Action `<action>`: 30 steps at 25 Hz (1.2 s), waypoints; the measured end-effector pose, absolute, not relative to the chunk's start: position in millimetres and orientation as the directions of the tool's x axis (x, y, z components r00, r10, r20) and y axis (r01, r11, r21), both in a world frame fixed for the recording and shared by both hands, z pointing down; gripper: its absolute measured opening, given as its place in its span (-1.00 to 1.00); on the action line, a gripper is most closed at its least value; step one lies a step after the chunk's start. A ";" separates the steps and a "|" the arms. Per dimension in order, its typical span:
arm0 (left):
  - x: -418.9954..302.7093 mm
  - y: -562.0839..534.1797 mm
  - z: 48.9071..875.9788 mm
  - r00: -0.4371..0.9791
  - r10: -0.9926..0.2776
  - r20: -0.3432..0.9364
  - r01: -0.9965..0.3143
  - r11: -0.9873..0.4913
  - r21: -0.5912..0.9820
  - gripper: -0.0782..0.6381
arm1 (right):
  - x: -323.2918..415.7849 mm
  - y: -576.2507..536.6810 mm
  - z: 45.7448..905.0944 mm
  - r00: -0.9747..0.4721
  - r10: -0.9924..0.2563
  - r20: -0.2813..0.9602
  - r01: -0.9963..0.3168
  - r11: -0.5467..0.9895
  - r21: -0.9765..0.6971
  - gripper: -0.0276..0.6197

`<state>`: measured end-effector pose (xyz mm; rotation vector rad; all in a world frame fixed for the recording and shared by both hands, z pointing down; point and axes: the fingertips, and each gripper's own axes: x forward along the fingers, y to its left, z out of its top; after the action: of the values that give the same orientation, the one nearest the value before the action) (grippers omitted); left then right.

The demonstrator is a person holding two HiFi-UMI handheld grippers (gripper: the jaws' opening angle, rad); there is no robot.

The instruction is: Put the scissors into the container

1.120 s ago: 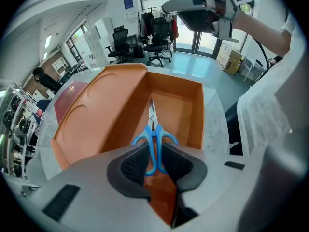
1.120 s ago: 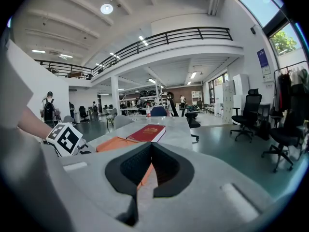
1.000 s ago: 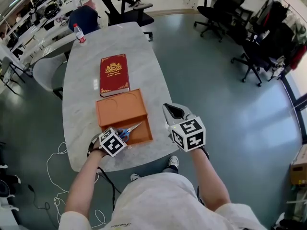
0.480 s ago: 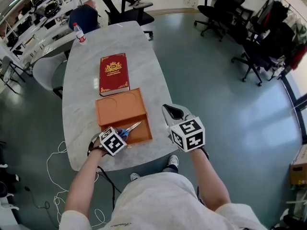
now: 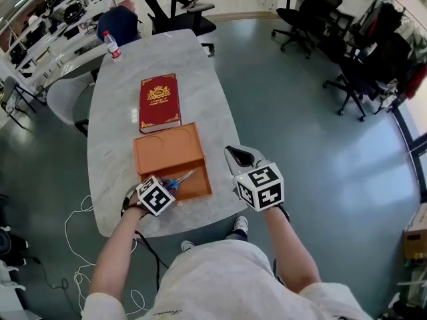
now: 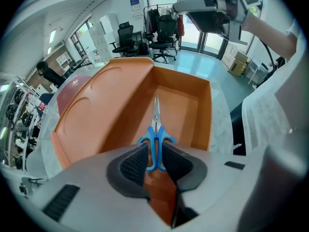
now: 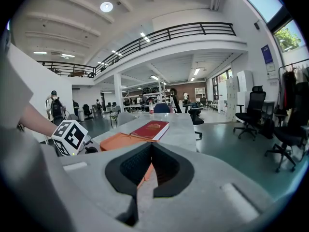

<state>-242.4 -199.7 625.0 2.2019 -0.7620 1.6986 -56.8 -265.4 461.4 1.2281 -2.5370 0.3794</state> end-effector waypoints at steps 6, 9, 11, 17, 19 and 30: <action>-246.1 -200.4 617.1 0.196 -0.281 0.939 -0.596 -0.795 -0.114 -0.55 | -62.7 -264.9 464.1 -0.607 -0.699 0.378 -0.780 0.615 -0.114 -0.90; -249.6 -200.8 609.1 0.205 -0.310 0.928 -0.634 -0.765 -0.115 -0.56 | -66.8 -265.1 464.2 -0.616 -0.690 0.379 -0.772 0.625 -0.117 -0.90; -253.0 -200.6 603.0 0.212 -0.330 0.920 -0.662 -0.741 -0.114 -0.56 | -70.3 -265.7 464.0 -0.622 -0.684 0.380 -0.766 0.632 -0.117 -0.90; -261.2 -201.8 579.0 0.240 -0.412 0.879 -0.732 -0.672 -0.116 -0.56 | -84.0 -267.7 463.2 -0.646 -0.661 0.381 -0.742 0.662 -0.110 -0.90; -264.2 -201.0 571.2 0.260 -0.437 0.861 -0.768 -0.634 -0.089 -0.56 | -87.6 -268.2 462.7 -0.653 -0.654 0.383 -0.734 0.672 -0.104 -0.90; -299.1 -213.6 495.6 0.224 -0.716 0.661 -0.934 -0.351 -0.063 -0.61 | -102.4 -271.0 449.0 -0.681 -0.628 0.376 -0.700 0.709 -0.085 -0.90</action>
<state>-299.1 -213.6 495.6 2.1560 -1.5323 0.8714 -102.4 -271.0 449.0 1.0412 -2.5975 0.3186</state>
